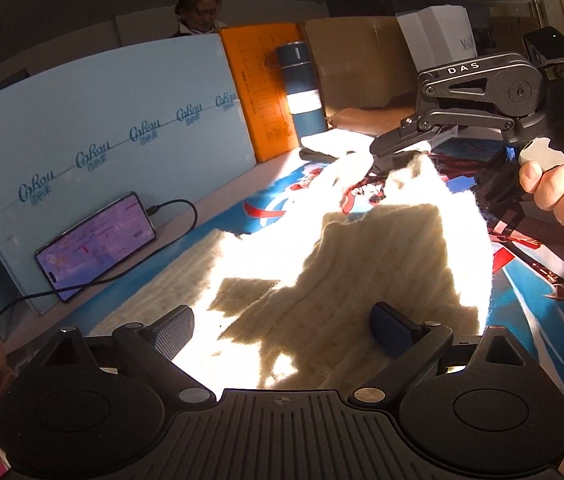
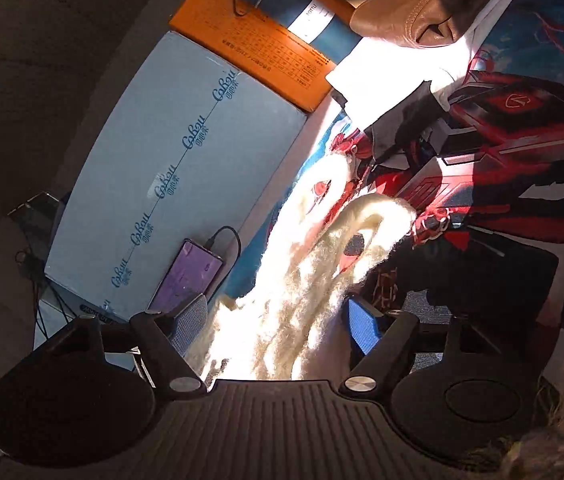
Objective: Fold clothes
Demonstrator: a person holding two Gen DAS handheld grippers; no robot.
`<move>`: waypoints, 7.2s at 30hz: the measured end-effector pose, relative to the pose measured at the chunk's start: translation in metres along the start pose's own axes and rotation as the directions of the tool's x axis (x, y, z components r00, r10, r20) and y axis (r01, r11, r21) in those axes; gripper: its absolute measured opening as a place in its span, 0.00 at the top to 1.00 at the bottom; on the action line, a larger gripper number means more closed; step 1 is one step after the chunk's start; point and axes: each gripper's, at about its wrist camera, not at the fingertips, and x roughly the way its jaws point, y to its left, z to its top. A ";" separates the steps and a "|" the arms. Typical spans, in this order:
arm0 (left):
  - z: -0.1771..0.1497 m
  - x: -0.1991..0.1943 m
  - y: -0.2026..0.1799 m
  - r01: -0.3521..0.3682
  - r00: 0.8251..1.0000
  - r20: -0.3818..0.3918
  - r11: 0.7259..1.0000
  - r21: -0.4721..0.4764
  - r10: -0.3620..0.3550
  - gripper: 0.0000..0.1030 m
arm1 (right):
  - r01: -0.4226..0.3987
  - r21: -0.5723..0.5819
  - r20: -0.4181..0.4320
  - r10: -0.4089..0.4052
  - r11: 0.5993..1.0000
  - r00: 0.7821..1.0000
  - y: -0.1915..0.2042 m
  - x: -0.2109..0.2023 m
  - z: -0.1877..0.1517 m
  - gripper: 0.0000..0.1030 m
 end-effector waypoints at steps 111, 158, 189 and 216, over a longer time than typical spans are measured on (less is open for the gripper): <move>-0.018 -0.025 0.073 -0.110 0.985 0.098 0.957 -0.269 0.141 0.04 | -0.133 -0.817 -0.076 0.124 0.560 0.989 0.093 -0.044 -0.026 0.02; -0.043 -0.073 -0.012 -0.082 0.996 -0.031 0.984 0.158 0.087 0.04 | -0.270 -0.948 -0.267 -0.043 -0.167 0.963 0.073 -0.009 -0.121 0.23; -0.060 -0.150 0.030 0.057 0.955 0.292 0.925 -0.376 0.060 0.39 | -0.741 -0.612 -0.727 0.171 0.279 0.665 0.141 0.015 -0.026 0.79; -0.049 -0.063 0.073 -0.163 0.953 0.046 0.636 -0.754 0.300 0.79 | -0.617 -0.440 -0.349 0.509 0.653 0.787 0.066 -0.033 -0.004 0.16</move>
